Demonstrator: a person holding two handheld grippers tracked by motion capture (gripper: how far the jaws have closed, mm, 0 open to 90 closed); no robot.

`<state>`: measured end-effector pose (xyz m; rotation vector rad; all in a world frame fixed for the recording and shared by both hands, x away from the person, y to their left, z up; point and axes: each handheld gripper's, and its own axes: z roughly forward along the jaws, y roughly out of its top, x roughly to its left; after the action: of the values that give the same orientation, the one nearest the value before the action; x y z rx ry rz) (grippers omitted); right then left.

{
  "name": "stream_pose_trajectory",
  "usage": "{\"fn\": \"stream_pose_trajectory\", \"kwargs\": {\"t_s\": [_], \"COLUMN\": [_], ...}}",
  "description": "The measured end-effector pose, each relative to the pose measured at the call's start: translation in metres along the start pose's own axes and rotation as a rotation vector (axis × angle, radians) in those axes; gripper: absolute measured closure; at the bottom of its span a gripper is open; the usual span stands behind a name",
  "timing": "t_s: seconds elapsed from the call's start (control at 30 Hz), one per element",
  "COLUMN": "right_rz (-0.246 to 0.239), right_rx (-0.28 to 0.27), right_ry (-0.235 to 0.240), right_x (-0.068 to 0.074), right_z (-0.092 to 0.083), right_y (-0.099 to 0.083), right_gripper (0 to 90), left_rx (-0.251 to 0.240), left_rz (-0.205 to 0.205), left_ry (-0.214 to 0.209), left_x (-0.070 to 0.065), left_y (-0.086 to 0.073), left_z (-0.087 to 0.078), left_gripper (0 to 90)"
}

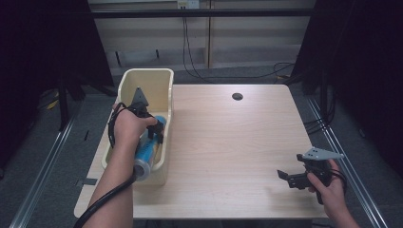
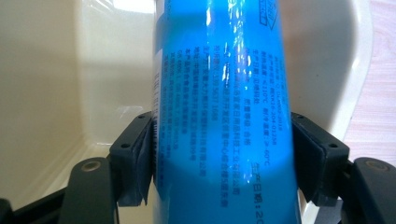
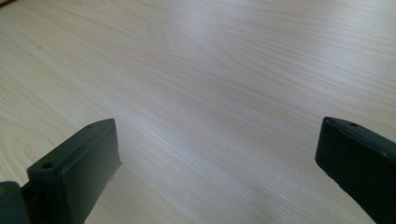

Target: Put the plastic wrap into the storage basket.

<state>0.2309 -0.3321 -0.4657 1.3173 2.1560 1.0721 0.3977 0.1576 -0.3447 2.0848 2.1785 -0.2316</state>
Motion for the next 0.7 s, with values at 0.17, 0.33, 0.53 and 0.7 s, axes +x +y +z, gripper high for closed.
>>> {"fn": "stream_pose_trajectory", "kwargs": {"t_s": [0.17,0.33,0.53,0.7], "right_rz": [-0.007,-0.004,-0.004,-0.009], "right_rx": [-0.010,-0.009,-0.009,-0.004], "right_ry": [-0.001,-0.001,-0.001,-0.001], "right_x": [0.0011,0.0010,0.0009,0.0007], "right_z": [-0.0011,-0.0006,-0.0005,0.0002], "right_y": [0.0009,0.0007,0.0006,0.0003], "right_gripper": [0.0,0.0,0.0,0.0], "left_rx": [0.021,0.036,0.039,0.012], "left_rz": [0.013,0.017,0.015,0.022], "left_ry": [-0.002,0.003,-0.002,-0.013], "left_x": [0.0001,0.0015,0.0020,0.0033], "left_y": [0.0016,0.0032,0.0050,0.0052], "left_z": [-0.0012,-0.0006,0.0010,0.0029], "left_gripper": [31.4,31.2,31.1,31.1]}}
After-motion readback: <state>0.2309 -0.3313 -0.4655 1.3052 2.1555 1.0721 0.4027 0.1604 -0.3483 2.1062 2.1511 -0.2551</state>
